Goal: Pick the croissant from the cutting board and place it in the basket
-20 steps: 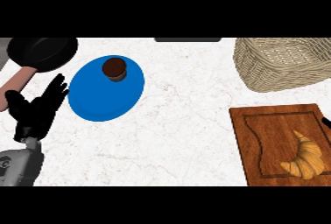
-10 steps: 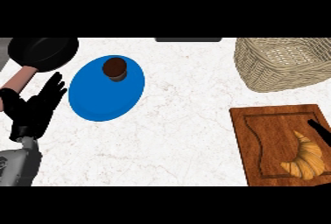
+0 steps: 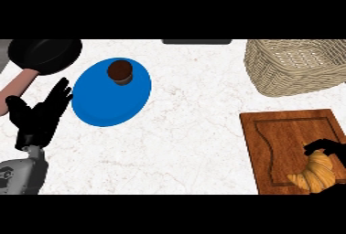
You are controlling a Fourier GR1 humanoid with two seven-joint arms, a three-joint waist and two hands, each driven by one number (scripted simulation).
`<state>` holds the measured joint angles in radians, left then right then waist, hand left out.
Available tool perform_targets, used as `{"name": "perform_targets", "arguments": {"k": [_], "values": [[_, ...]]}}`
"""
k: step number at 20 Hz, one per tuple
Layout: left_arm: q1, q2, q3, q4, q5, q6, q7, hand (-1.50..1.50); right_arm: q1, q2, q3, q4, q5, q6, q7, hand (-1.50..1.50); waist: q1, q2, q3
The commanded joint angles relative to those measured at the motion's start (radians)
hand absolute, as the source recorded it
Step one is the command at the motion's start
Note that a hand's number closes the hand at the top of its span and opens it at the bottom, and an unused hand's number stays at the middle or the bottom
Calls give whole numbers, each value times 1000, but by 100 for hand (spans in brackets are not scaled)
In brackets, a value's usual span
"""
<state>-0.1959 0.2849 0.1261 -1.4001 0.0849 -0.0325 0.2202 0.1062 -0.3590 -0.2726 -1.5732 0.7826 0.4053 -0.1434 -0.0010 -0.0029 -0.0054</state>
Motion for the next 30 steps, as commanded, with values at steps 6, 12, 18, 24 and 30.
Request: {"name": "perform_targets", "arguments": {"k": [6,12,18,24,30], "values": [[12,4,28,-4,-1,-30,-2,0,21,75,79,-24,72,-35,20,150,0,2,5],[11,-6,15,5,-4,-23,-5,0,151,7,443,-261,168,42,-290,150,7,-5,3],[2,12,43,-1,-7,-13,0,0,394,5,515,-499,140,75,-295,150,-14,0,5],[19,39,62,-6,9,-37,-1,0,555,116,508,-654,-177,130,-403,150,-27,-1,5],[5,19,63,38,13,-41,-24,0,614,123,292,-942,-404,176,-296,150,-16,3,4]]}}
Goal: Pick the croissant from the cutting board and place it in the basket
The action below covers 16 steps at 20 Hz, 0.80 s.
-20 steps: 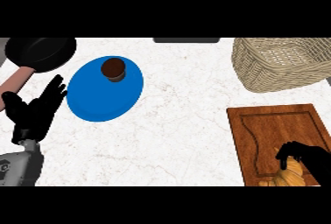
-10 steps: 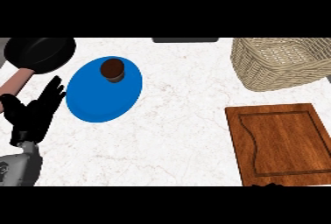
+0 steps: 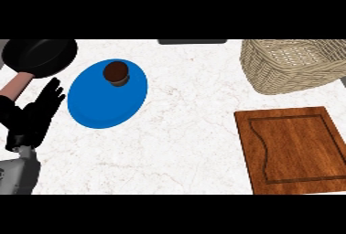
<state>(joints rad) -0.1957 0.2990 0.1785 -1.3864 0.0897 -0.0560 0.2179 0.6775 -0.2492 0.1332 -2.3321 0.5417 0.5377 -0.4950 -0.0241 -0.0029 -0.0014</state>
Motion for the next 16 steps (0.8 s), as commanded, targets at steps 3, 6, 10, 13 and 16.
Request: {"name": "perform_targets", "arguments": {"k": [3,6,10,13,16], "values": [[-10,7,-15,-34,-15,2,28,0,56,67,-129,-284,-210,62,182,150,10,3,-1],[25,-18,-25,-6,-22,-6,-32,0,-10,76,-206,-299,-268,74,263,150,15,7,-2],[-52,-9,-8,35,-20,12,1,0,-169,85,-247,-292,-276,43,389,150,17,10,-3],[-57,-16,-28,7,-22,5,22,0,-323,108,-259,-258,-318,7,543,150,37,12,-4],[-37,-40,-50,-43,-25,18,50,0,-481,79,-312,-214,-379,-11,688,150,46,6,-2]]}}
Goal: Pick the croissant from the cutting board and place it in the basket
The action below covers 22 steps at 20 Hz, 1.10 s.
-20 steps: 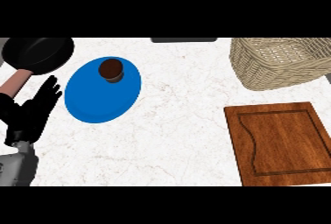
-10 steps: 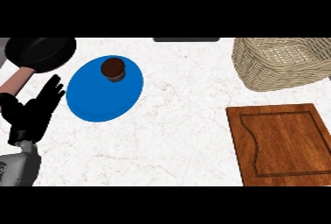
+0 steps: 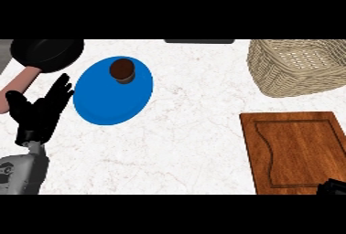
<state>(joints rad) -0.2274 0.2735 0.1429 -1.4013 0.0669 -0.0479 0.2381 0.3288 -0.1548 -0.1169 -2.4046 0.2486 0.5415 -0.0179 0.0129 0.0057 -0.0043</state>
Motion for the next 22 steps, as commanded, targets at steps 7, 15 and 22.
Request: {"name": "perform_targets", "arguments": {"k": [7,15,22], "values": [[-20,-9,2,34,3,-7,-8,0,-582,-181,-182,51,-129,-97,543,150,5,-1,0],[14,-42,-28,-13,-29,21,2,0,-958,-358,-211,514,-34,-126,540,150,10,-2,4],[16,-32,-11,9,-39,13,-29,0,-1028,-414,-199,857,74,-180,252,150,5,-1,4]]}}
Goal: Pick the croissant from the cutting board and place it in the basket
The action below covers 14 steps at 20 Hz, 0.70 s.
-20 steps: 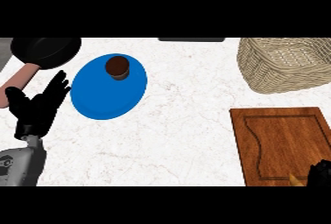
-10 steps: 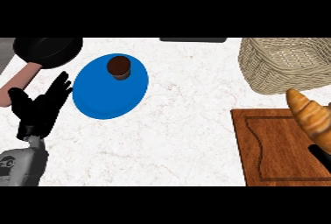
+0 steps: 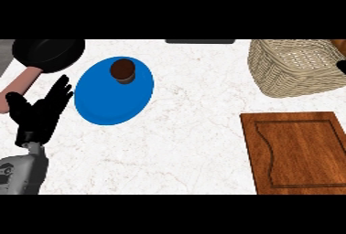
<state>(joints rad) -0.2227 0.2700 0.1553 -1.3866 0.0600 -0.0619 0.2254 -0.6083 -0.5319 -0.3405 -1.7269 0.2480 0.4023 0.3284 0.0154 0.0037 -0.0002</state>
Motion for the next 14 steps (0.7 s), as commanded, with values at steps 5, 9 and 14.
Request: {"name": "perform_targets", "arguments": {"k": [5,9,14], "values": [[32,5,13,-20,10,-25,-10,0,-94,-8,6,397,80,-104,-261,150,1,1,0],[-68,-35,-7,27,-28,41,26,0,-54,-7,11,519,114,-149,-431,150,-8,3,1],[42,-37,-20,-49,-24,10,5,0,-108,38,-32,644,165,-321,-334,-150,3,-1,1]]}}
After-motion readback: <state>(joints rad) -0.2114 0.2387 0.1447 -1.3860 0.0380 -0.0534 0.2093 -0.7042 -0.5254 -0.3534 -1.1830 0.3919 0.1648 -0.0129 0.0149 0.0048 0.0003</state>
